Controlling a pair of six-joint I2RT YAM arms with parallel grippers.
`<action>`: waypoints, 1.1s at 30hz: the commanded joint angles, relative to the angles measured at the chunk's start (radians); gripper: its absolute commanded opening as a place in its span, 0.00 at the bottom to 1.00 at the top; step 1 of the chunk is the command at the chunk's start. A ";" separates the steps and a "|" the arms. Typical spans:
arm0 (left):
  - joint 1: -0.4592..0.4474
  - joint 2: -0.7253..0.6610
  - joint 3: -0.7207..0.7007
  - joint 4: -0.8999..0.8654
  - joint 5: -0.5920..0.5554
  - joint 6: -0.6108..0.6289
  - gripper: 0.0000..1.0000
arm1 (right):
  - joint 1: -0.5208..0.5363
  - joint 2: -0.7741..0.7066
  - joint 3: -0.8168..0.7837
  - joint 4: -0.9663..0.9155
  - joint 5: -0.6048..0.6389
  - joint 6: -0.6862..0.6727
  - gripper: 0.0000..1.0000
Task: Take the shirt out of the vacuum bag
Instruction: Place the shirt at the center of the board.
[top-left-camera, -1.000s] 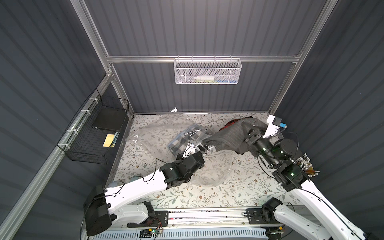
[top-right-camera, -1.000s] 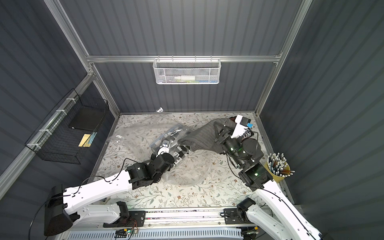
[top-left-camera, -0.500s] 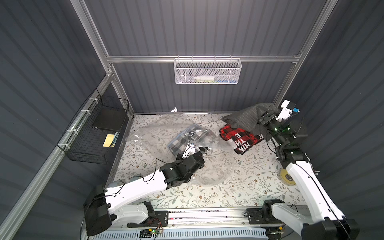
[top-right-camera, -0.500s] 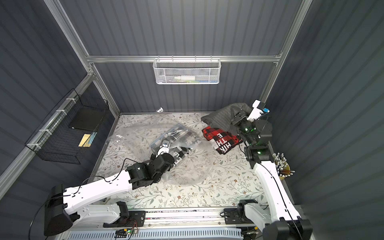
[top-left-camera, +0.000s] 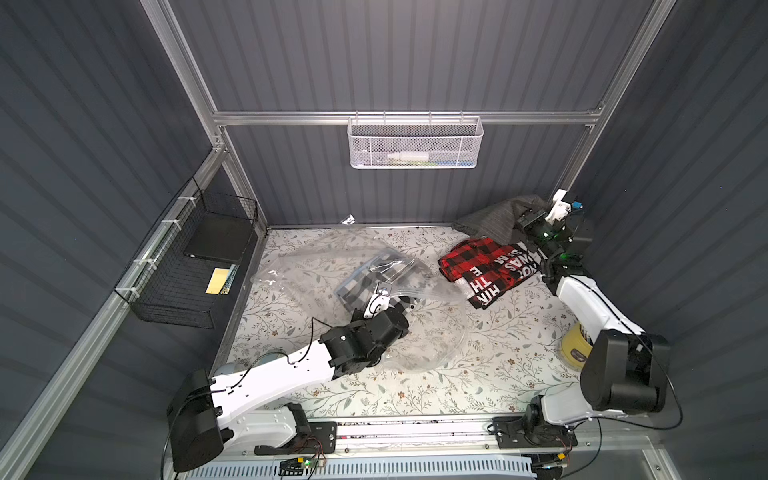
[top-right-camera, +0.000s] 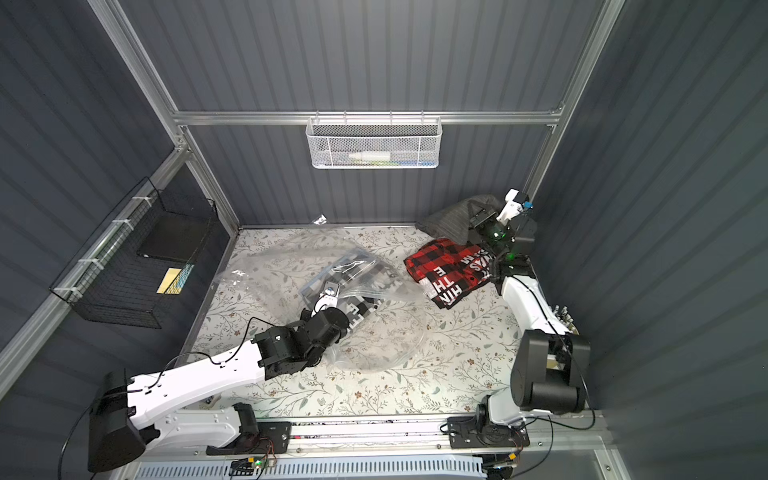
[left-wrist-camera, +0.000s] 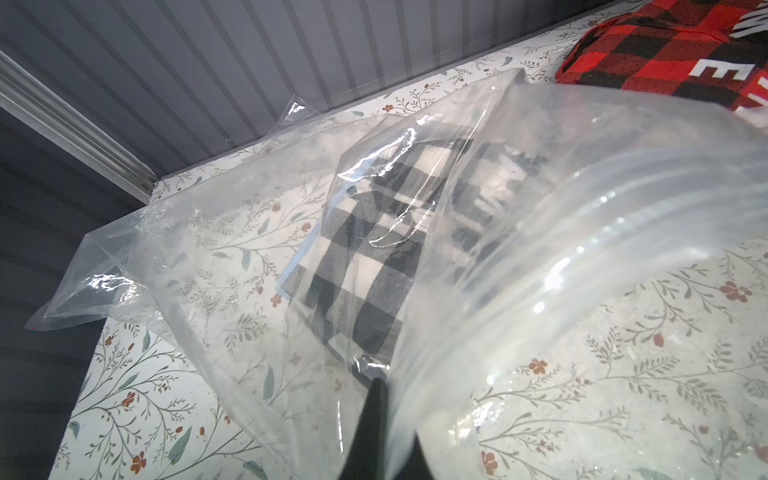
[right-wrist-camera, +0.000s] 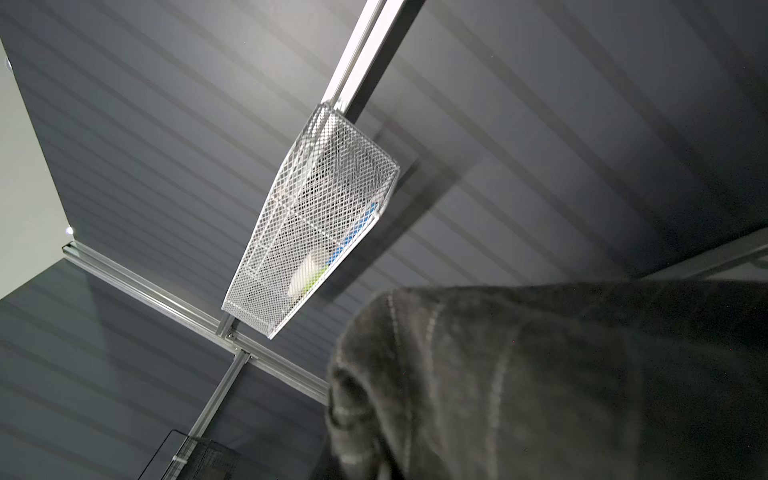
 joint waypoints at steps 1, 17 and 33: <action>-0.001 -0.026 -0.007 -0.037 -0.025 -0.008 0.00 | -0.039 0.079 0.063 0.162 -0.064 0.040 0.00; -0.001 -0.011 -0.008 -0.038 -0.030 -0.014 0.00 | -0.068 0.334 0.197 0.263 -0.173 0.064 0.00; 0.000 -0.010 -0.007 -0.032 -0.020 -0.007 0.00 | 0.030 0.274 -0.266 0.460 -0.129 0.047 0.00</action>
